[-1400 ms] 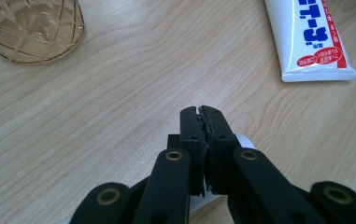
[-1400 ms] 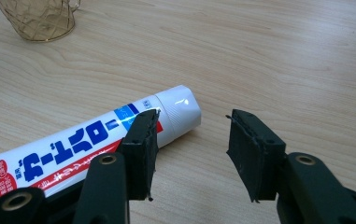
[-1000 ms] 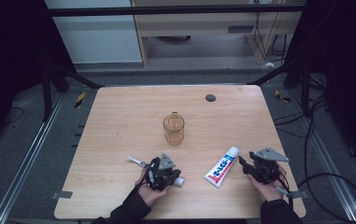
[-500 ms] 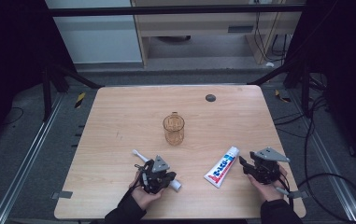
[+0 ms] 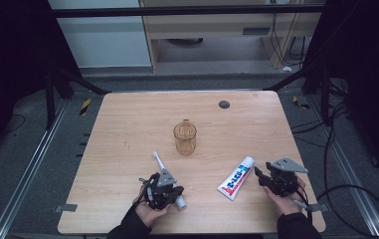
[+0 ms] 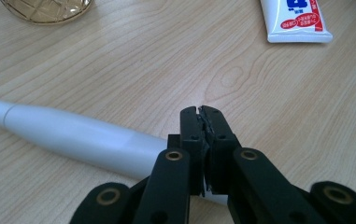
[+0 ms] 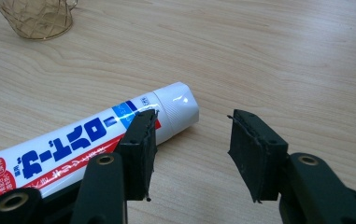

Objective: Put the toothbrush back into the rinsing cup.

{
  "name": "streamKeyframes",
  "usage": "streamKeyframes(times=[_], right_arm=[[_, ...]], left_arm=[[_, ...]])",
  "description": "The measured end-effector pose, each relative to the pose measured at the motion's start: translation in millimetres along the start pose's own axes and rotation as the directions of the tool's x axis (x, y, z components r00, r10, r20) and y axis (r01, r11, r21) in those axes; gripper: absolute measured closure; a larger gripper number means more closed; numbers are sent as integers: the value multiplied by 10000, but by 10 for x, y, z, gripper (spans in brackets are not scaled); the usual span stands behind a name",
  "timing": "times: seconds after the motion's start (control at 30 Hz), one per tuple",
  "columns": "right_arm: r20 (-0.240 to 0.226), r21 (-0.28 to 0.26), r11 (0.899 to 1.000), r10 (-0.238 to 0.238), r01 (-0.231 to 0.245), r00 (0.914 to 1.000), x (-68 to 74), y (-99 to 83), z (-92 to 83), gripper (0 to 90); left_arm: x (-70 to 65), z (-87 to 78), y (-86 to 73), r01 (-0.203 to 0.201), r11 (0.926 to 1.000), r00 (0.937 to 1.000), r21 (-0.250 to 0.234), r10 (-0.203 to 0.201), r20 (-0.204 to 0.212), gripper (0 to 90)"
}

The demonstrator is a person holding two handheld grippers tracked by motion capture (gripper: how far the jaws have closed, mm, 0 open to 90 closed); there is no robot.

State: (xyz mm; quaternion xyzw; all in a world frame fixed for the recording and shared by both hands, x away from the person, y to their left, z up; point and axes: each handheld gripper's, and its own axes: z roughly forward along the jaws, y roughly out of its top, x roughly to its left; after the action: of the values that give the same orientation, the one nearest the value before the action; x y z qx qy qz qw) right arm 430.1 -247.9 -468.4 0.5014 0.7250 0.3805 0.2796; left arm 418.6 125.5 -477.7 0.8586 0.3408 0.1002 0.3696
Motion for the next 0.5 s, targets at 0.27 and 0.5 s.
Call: streamKeyframes(times=[0.27,0.5], right_arm=[[-7,6,10000,22,-22,10000,-2,-2,0,509],[-41,48,10000,79,-79,10000,3,-1,1,509]], left_arm=[[-11,-46,-46,-15,9999,10000,100,14,80,868],[-11,-91,-90,-43,9999,10000,114,43,33,868]])
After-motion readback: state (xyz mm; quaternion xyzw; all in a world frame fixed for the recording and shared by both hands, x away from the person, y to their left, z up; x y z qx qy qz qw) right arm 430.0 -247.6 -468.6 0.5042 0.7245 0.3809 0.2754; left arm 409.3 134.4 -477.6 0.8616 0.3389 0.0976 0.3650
